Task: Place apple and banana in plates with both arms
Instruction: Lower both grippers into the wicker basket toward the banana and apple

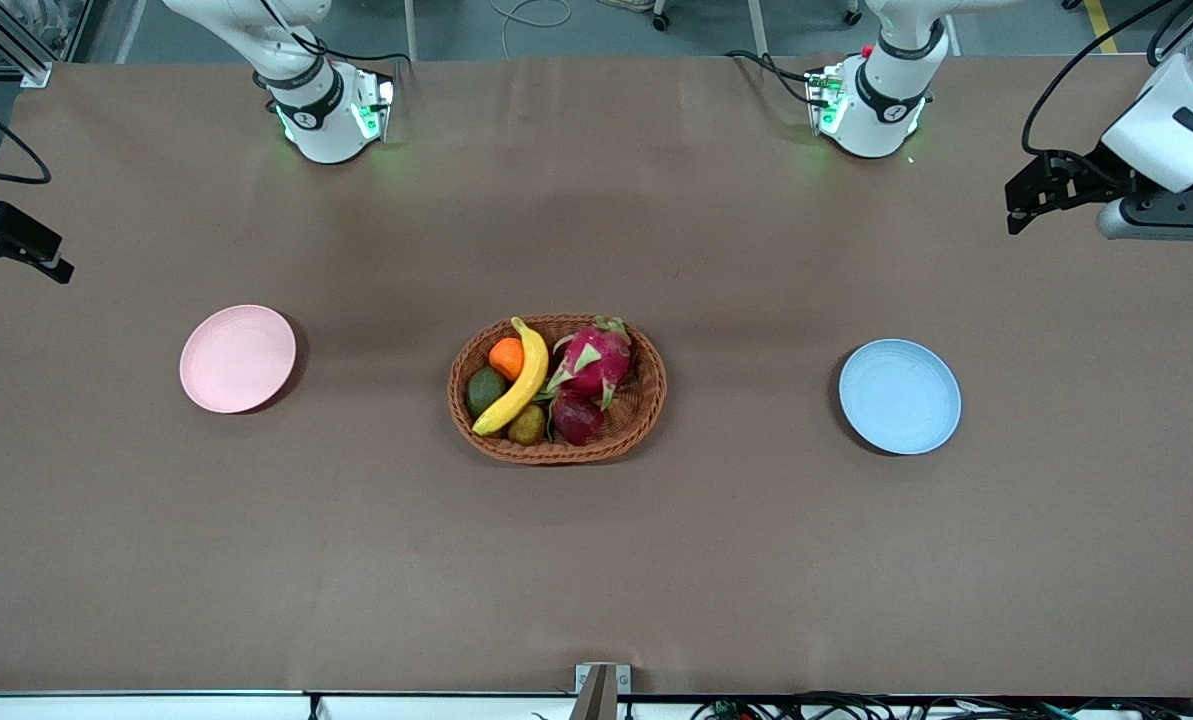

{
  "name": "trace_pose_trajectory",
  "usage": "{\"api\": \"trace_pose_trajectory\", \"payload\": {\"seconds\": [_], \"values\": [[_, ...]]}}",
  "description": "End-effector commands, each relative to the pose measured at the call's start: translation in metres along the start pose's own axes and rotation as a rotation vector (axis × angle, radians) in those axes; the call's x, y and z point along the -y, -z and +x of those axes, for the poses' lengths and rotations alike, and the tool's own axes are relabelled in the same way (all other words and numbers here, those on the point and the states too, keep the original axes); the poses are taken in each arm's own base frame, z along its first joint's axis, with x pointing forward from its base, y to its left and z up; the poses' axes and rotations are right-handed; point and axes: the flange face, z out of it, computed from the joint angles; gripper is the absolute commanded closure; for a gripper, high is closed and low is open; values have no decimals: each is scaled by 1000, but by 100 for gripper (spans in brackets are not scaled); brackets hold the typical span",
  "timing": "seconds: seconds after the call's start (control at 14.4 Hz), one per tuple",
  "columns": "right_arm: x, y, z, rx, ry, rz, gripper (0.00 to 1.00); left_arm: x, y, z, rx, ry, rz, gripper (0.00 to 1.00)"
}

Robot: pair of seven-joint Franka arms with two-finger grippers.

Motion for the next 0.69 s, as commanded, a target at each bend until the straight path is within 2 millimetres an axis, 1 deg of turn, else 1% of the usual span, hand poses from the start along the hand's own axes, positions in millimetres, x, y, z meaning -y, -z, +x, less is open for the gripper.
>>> {"api": "trace_pose_trajectory", "payload": {"seconds": [0.0, 0.21, 0.28, 0.35, 0.42, 0.48, 0.55, 0.62], "values": [[6, 8, -6, -18, -14, -4, 0, 2, 7, -3, 2, -1, 0, 0], [7, 8, -7, -13, -19, -4, 0, -3, 4, -1, 6, -6, 1, 0], [8, 7, -7, -11, -16, -3, 0, -9, 1, 1, 12, -17, -1, 0], [7, 7, -7, -5, -17, -5, 0, -12, -11, 10, 25, -28, -10, 0], [7, 6, -8, 1, -18, -4, 0, -22, -14, 21, 9, -39, -21, 0], [7, 2, -10, 19, -18, -3, 0, -38, -23, 31, 9, -69, -22, 0], [8, -2, -9, 30, -16, -2, 0, -54, -38, 41, 24, -75, -29, 0], [10, -9, -8, 42, -15, -1, 0, -79, -46, 52, 18, -55, -40, 0]]}}
